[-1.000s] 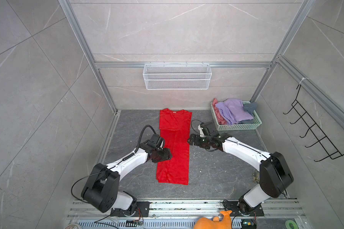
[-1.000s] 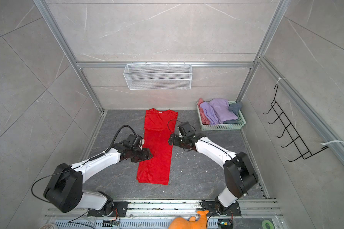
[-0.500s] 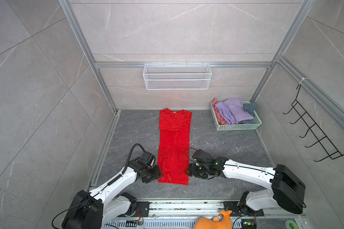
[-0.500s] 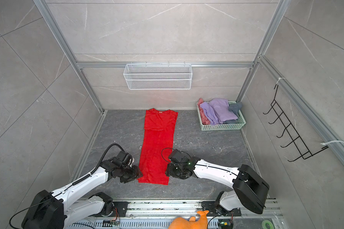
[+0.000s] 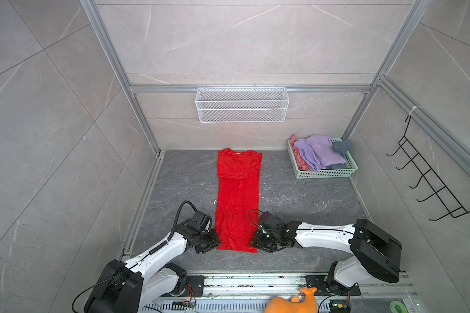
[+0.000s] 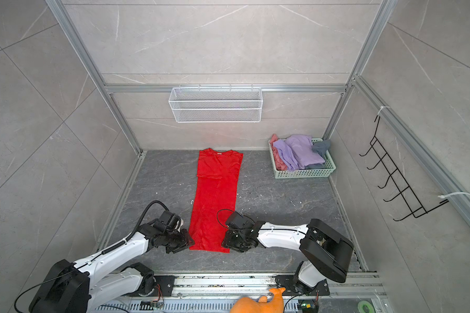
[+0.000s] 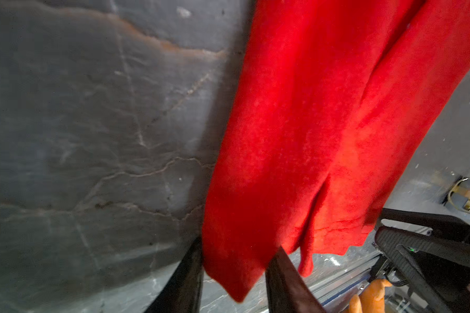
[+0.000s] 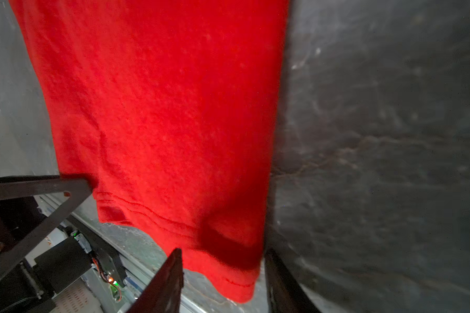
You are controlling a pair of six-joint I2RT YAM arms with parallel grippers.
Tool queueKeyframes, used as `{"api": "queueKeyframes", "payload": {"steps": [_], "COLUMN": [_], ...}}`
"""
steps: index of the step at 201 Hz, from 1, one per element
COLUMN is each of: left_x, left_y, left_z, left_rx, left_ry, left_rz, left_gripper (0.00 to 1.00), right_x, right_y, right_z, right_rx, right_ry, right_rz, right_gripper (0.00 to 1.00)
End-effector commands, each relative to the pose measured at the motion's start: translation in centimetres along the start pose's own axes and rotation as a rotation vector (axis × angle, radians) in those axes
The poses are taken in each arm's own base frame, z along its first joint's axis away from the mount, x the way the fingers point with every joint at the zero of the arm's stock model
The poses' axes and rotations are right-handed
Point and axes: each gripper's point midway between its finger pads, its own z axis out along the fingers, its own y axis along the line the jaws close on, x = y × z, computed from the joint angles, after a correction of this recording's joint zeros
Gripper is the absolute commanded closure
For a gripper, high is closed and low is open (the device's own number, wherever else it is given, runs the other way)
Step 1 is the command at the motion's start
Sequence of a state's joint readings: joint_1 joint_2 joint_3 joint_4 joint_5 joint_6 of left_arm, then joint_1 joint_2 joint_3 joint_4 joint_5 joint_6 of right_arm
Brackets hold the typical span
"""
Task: Fold and stack the t-shirts
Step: 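Lift the near hem end with both grippers and fold it toward the collar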
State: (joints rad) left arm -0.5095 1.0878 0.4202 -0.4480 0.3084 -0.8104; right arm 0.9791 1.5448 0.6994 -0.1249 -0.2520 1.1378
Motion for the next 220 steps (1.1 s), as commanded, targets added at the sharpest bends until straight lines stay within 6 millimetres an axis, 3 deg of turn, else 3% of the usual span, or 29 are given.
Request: {"api": "queueKeyframes", "payload": {"steps": [1, 38, 47, 74, 101, 124, 159, 187, 220], "left_x": [-0.6, -1.0, -0.8, 0.1, -1.2, -4.1, -10.2, -15.5, -21.4], "left_y": [-0.5, -1.6, -1.8, -2.3, -4.1, -6.2, -9.9, -11.6, -11.8], "left_z": [0.5, 0.3, 0.0, -0.9, -3.1, -4.4, -3.8, -3.6, -3.3], "left_rx": [0.033, 0.076, 0.086, 0.133, 0.156, 0.148, 0.184, 0.157, 0.153], "left_ry": [-0.018, -0.026, -0.025, -0.01, -0.07, -0.148, -0.191, -0.237, -0.273], "left_rz": [-0.01, 0.005, 0.005, 0.0, 0.036, 0.089, 0.131, 0.161, 0.13], "left_gripper": [0.72, 1.0, 1.0, 1.0, 1.0, 1.0, 1.0, 1.0, 1.0], "right_x": [1.0, 0.9, 0.7, -0.1, -1.6, -4.1, -9.7, -14.8, -20.4], "right_y": [-2.0, -1.4, -1.0, 0.3, 2.6, 5.3, 7.5, 7.7, 6.2], "right_z": [1.0, 1.1, 1.0, -0.2, -1.5, -2.4, -2.7, -2.4, -2.7], "right_rx": [0.062, 0.04, 0.033, 0.022, 0.015, 0.005, -0.006, -0.05, -0.038], "right_ry": [0.036, 0.037, 0.031, -0.006, -0.058, -0.14, -0.266, -0.322, -0.374], "right_rz": [0.036, 0.025, 0.017, -0.013, -0.068, -0.113, -0.079, -0.005, 0.051], "right_gripper": [0.59, 0.93, 0.97, 1.0, 1.0, 1.0, 1.0, 1.0, 1.0]}}
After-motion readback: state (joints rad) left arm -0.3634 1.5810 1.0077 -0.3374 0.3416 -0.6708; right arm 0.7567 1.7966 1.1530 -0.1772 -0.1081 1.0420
